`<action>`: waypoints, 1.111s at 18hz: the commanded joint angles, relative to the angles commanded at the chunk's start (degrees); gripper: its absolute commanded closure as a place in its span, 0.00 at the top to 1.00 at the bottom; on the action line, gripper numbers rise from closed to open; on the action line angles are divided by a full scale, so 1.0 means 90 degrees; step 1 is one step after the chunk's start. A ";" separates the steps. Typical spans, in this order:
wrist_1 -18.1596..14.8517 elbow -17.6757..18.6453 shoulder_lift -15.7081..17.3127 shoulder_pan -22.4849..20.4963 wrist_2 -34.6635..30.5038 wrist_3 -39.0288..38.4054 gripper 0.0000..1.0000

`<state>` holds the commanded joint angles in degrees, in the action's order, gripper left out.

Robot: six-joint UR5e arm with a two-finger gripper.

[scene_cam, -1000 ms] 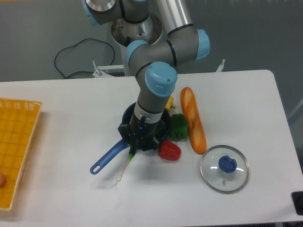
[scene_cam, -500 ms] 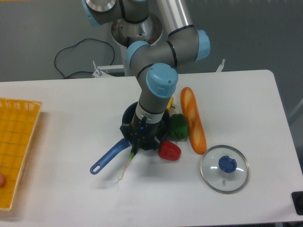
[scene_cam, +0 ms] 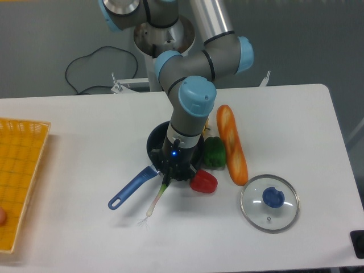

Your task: Place the green onion in the pot

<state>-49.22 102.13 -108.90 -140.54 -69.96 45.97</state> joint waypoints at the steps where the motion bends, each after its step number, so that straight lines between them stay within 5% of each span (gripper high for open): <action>1: 0.0010 0.0010 -0.0010 0.0000 0.0000 0.0000 0.00; 12: 0.0078 0.0117 -0.0088 -0.0068 0.0000 0.0254 0.05; 20: 0.0098 0.0108 -0.0088 -0.0117 0.0000 0.0332 0.24</action>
<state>-48.34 103.10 -109.69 -141.59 -69.96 48.96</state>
